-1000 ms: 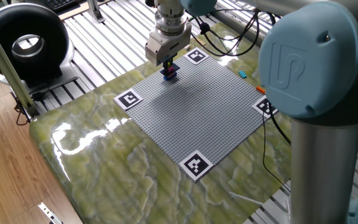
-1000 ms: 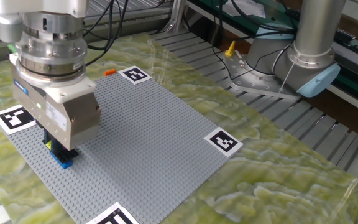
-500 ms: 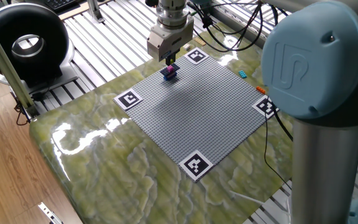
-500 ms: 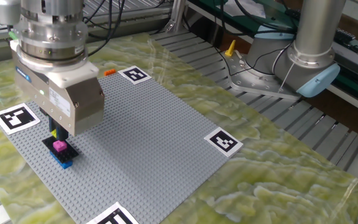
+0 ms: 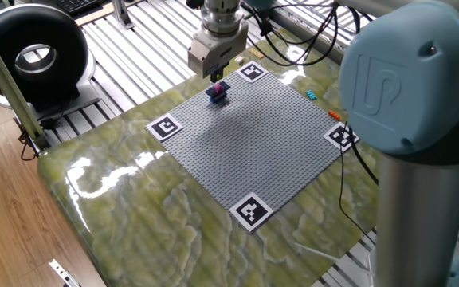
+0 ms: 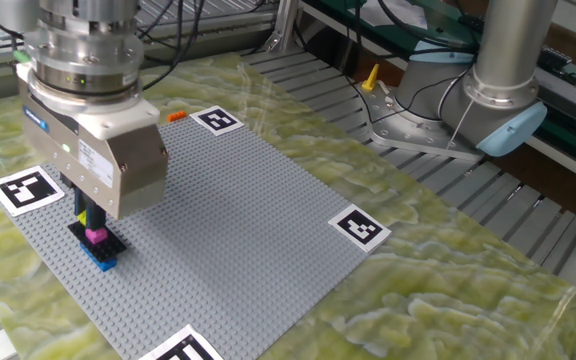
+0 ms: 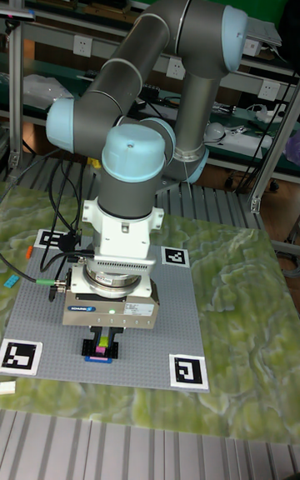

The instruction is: Stack small Lego blocks one on top of the other

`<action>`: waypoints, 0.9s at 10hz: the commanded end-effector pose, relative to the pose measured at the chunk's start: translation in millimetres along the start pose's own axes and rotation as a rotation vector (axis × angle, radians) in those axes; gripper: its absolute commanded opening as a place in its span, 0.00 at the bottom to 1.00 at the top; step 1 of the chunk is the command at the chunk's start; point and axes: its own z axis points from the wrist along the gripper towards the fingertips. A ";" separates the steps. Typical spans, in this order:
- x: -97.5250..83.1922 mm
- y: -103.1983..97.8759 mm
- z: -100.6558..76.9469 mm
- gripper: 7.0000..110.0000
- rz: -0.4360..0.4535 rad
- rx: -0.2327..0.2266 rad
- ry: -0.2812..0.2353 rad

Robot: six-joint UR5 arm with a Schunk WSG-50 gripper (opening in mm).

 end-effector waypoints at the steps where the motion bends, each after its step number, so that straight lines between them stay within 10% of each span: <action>1: 0.1 1.4 6.6 0.00 0.006 -0.004 -0.032; 9: 6.7 -1.9 11.8 0.00 0.016 -0.015 0.003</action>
